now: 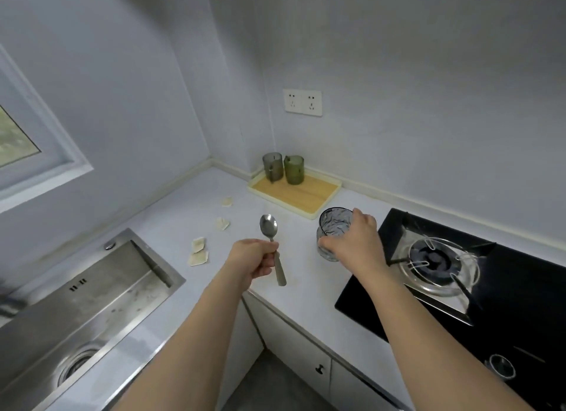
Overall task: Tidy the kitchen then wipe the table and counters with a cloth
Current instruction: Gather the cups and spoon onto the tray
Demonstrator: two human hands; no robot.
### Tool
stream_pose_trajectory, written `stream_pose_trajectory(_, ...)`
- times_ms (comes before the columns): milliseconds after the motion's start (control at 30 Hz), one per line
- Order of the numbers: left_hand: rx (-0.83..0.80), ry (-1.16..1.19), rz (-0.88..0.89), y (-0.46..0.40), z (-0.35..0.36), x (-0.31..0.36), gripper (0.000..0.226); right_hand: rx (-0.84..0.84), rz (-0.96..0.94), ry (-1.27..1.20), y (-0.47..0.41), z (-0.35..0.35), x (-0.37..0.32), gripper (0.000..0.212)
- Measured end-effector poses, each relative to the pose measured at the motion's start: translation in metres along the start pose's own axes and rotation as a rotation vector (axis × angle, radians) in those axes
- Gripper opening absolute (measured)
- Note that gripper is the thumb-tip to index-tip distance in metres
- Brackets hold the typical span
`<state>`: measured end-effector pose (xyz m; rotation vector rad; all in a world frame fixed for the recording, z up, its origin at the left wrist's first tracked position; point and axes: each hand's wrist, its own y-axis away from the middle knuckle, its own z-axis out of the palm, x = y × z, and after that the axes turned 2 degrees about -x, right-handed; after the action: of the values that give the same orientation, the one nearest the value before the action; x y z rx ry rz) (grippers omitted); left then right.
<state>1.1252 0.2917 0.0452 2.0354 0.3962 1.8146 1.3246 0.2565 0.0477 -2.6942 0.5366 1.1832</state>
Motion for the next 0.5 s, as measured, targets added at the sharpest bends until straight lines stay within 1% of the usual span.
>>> stream_pose_trajectory(100, 0.038, -0.011, 0.021, -0.033, -0.004, 0.025, 0.008, -0.012, -0.051, -0.044, -0.037, 0.012, -0.011, 0.089)
stream_pose_trajectory(167, 0.038, -0.006, 0.0, -0.05, -0.003, 0.032, 0.008, -0.03, -0.061, -0.06, -0.057, 0.02, -0.017, 0.09)
stream_pose_trajectory(267, 0.017, 0.028, -0.086, -0.072, -0.002, 0.035, 0.009, -0.059, -0.052, -0.067, -0.08, 0.029, -0.019, 0.091)
stream_pose_trajectory(400, 0.02, 0.181, -0.19, -0.117, -0.006, 0.044, 0.008, -0.067, -0.001, -0.089, -0.117, 0.04, -0.021, 0.09)
stream_pose_trajectory(500, 0.013, 0.272, -0.267, -0.159, -0.005, 0.053, 0.006, -0.059, 0.054, -0.072, -0.151, 0.053, -0.021, 0.084)
